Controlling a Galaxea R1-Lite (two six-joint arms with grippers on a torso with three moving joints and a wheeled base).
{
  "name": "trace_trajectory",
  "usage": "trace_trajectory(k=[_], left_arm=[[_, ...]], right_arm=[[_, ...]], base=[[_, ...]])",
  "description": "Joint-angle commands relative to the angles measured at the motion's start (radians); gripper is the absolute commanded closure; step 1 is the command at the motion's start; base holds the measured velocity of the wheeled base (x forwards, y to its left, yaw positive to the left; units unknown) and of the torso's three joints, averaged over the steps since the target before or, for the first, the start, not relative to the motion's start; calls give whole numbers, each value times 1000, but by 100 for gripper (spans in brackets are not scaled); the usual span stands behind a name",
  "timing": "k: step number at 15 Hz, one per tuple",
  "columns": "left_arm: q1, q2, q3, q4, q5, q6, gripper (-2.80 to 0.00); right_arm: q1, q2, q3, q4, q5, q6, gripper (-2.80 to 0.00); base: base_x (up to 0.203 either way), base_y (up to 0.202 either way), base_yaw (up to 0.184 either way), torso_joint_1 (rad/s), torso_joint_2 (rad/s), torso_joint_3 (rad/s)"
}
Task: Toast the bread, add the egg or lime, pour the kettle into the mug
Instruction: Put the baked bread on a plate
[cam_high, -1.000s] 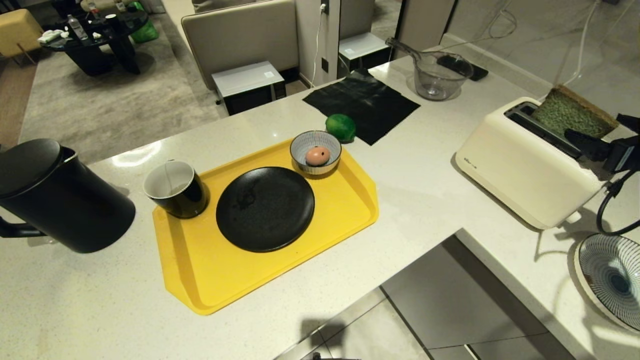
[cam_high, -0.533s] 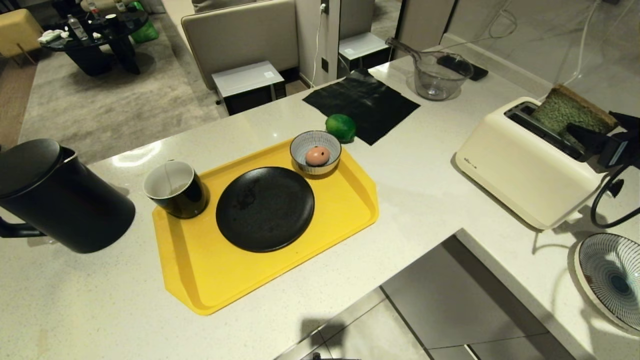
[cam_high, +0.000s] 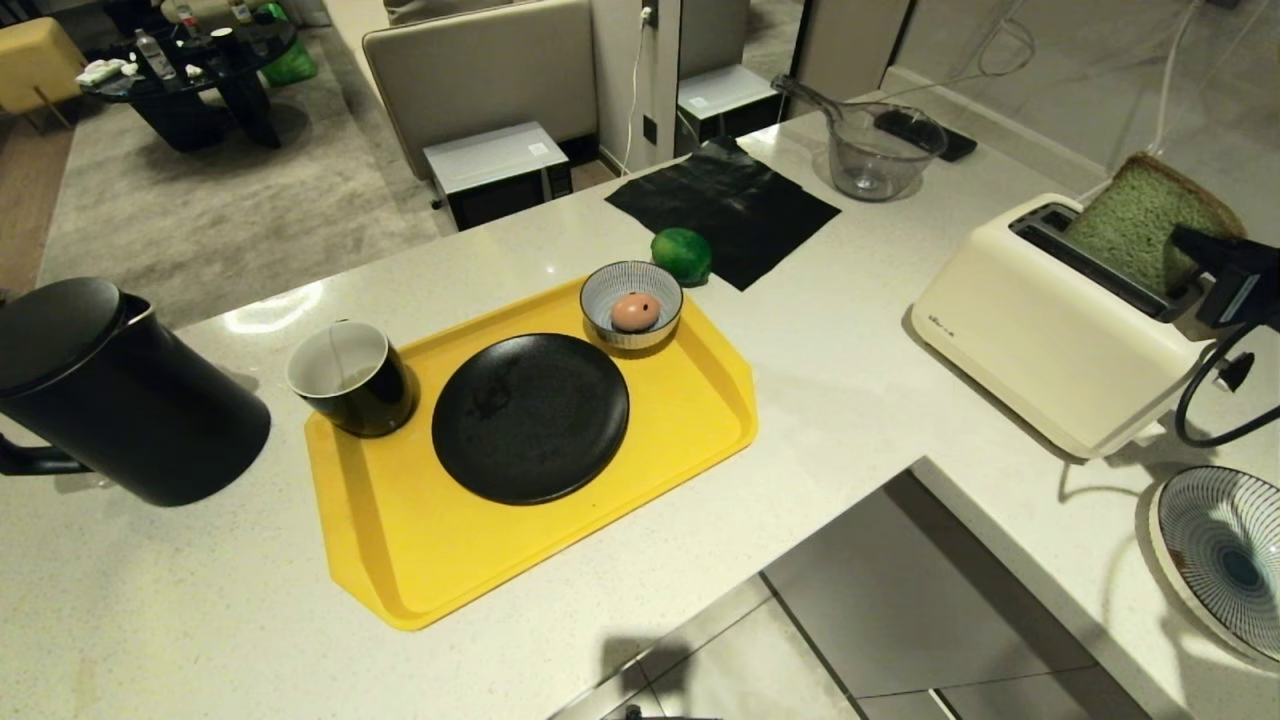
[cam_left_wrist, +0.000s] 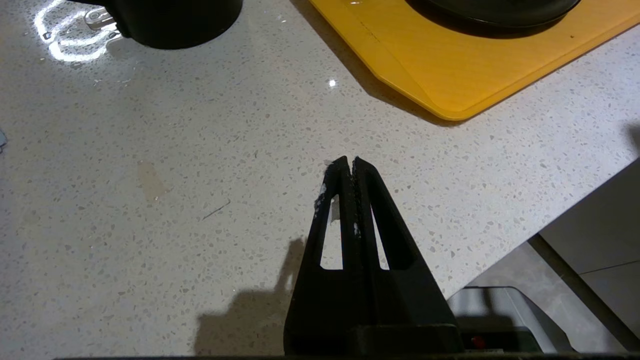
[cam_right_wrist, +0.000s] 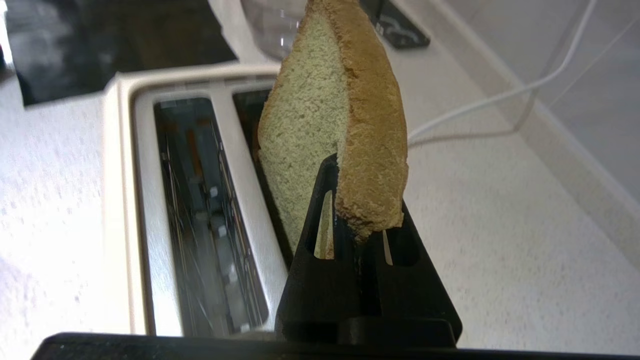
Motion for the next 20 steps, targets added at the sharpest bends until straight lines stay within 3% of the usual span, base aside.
trace_trajectory(k=[1,6,9,11,20], left_arm=[[0,-1,0,0,0,0,0],[1,-1,0,0,0,0,0],[0,0,1,0,0,0,0],[1,0,0,0,0,0,0],[1,-1,1,0,0,0,0]], right_arm=[[3,-16,19,-45,3,14,0],[1,-39,64,-121,2,34,0],[0,-86,57,-151,-29,139,0],[0,-114,46,-142,-49,161,0],[39,-334,32,166,-37,164,0]], base=[[0,0,0,0,0,0],[0,0,0,0,0,0],[0,0,0,0,0,0],[0,0,0,0,0,0],[0,0,0,0,0,0]])
